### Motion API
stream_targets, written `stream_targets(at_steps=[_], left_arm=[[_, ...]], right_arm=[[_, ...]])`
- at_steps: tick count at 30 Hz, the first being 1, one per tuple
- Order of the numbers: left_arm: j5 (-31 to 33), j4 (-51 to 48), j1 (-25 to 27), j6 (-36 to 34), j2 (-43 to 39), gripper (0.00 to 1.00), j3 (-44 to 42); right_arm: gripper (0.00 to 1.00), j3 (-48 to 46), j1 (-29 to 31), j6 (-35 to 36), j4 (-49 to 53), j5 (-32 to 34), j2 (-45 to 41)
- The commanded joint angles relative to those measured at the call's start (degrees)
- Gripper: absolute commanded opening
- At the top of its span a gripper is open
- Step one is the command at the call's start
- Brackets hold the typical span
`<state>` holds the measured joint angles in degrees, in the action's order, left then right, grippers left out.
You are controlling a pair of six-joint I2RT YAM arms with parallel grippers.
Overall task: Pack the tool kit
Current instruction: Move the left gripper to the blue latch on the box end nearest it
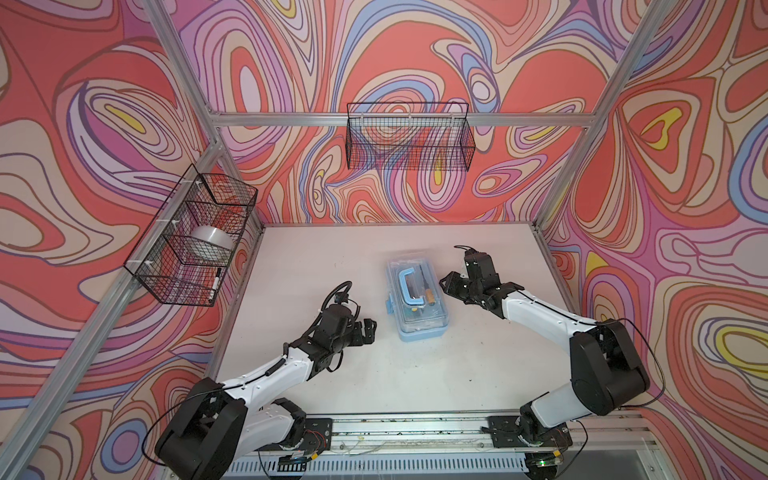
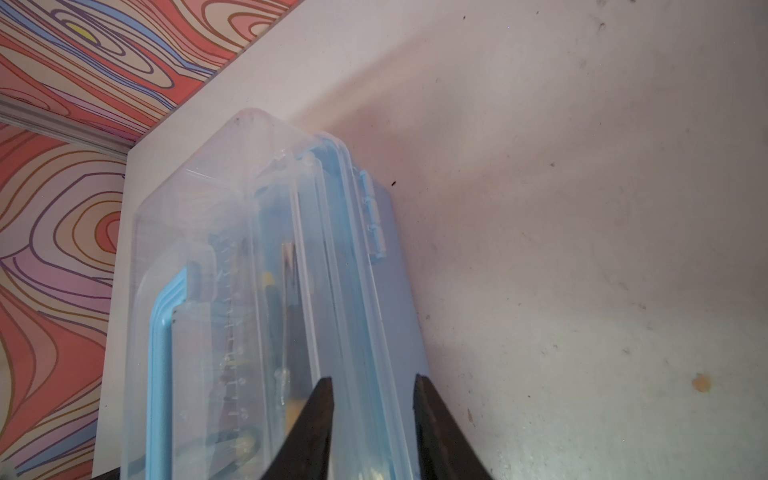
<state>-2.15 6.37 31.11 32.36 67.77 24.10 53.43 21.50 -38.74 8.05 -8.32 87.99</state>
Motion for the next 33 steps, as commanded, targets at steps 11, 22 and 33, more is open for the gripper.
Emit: stream_targets(at_steps=[11, 22, 33], left_arm=[[10.04, 17.09, 6.41, -2.37, 13.18, 0.92, -0.29], [17.08, 26.08, 10.20, -3.82, 23.61, 0.92, 2.35], [15.99, 32.18, 10.46, -2.22, 31.30, 0.89, 4.85]], right_arm=[[0.26, -1.22, 0.58, -2.58, -1.90, -3.56, -0.74], [0.24, -0.58, 0.63, -1.55, -1.33, -3.38, -0.88], [0.23, 0.76, 0.58, -0.72, -1.37, -4.43, 0.23]])
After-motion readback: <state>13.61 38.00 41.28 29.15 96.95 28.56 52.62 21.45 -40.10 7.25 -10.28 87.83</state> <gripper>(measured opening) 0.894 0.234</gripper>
